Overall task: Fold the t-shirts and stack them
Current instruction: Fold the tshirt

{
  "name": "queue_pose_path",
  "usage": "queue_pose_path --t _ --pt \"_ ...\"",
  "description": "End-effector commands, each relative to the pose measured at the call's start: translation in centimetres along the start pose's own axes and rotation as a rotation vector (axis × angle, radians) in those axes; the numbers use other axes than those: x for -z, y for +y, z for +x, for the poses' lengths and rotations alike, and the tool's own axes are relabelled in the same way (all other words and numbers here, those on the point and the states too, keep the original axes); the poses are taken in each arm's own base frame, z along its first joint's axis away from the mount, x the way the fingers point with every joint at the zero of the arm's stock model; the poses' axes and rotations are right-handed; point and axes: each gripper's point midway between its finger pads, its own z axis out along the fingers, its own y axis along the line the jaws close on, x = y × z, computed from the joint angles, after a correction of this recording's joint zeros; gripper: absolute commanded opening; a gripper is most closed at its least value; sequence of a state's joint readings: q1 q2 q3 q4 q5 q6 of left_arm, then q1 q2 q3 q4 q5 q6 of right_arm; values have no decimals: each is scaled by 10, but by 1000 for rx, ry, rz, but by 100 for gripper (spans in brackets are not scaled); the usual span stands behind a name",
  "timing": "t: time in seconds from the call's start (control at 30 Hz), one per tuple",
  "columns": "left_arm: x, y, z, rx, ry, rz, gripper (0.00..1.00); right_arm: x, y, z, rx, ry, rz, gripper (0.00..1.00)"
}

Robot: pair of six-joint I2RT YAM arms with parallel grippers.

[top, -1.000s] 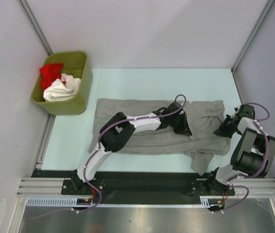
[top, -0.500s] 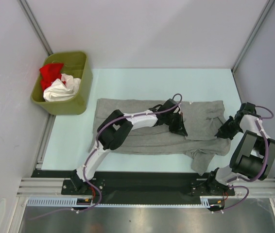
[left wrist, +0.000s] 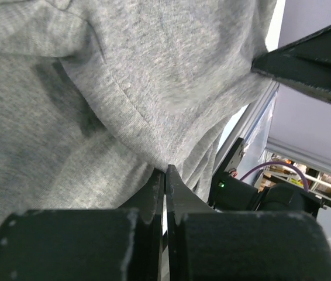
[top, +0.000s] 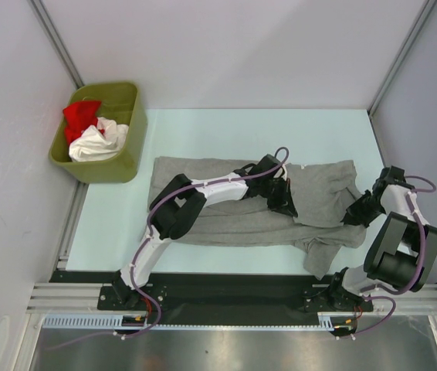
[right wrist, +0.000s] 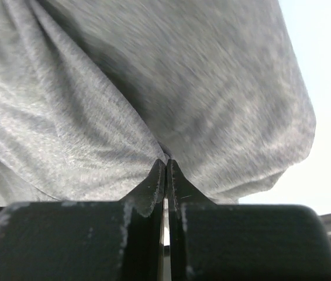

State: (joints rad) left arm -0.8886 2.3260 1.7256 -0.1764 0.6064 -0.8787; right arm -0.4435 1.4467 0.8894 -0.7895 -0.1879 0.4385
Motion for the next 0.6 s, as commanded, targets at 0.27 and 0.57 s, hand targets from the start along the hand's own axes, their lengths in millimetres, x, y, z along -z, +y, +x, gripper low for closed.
queue_pose_path --t 0.27,0.57 --pt "40 -12 1 -162 3 -26 18 23 0 -22 -186 -134 -38 45" --pt "159 -10 -26 -306 -146 -73 43 36 79 -146 65 -349 -243 78"
